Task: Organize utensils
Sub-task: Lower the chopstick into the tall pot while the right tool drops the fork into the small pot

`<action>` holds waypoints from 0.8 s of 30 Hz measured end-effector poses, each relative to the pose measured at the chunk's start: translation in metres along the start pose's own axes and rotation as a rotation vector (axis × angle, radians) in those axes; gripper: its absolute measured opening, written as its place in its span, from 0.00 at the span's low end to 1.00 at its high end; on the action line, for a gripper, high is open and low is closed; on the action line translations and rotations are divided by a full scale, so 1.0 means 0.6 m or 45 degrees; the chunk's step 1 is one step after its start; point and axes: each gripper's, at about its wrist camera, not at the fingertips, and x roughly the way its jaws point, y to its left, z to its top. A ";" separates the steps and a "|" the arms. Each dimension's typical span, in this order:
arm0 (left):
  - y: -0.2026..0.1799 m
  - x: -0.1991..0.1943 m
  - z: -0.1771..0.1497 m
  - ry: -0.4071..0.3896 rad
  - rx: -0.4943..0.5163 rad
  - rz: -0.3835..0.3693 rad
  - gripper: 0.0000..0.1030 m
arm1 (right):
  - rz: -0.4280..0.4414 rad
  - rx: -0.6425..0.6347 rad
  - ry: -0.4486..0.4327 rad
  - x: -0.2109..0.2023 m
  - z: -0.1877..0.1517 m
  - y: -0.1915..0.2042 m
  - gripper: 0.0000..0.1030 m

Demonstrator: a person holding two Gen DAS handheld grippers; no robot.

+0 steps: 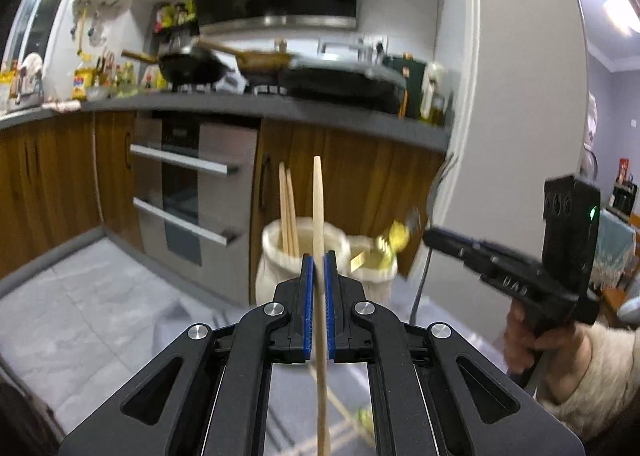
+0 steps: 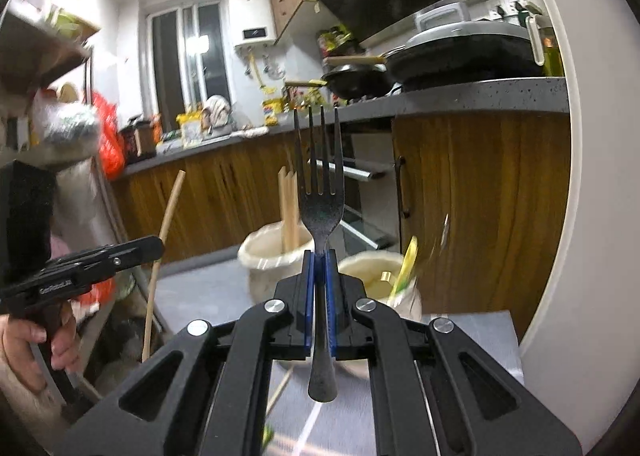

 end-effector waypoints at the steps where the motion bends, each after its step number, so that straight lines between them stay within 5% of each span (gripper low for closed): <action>1: 0.001 0.007 0.016 -0.032 -0.007 0.003 0.06 | -0.012 0.014 -0.028 0.007 0.013 -0.005 0.05; 8: -0.010 0.070 0.100 -0.204 0.006 0.073 0.06 | -0.098 0.061 -0.118 0.042 0.058 -0.032 0.05; 16: -0.014 0.141 0.125 -0.323 0.038 0.164 0.06 | -0.163 0.013 -0.109 0.085 0.041 -0.037 0.05; 24: -0.012 0.175 0.077 -0.219 0.091 0.193 0.06 | -0.134 -0.016 -0.002 0.104 -0.003 -0.045 0.05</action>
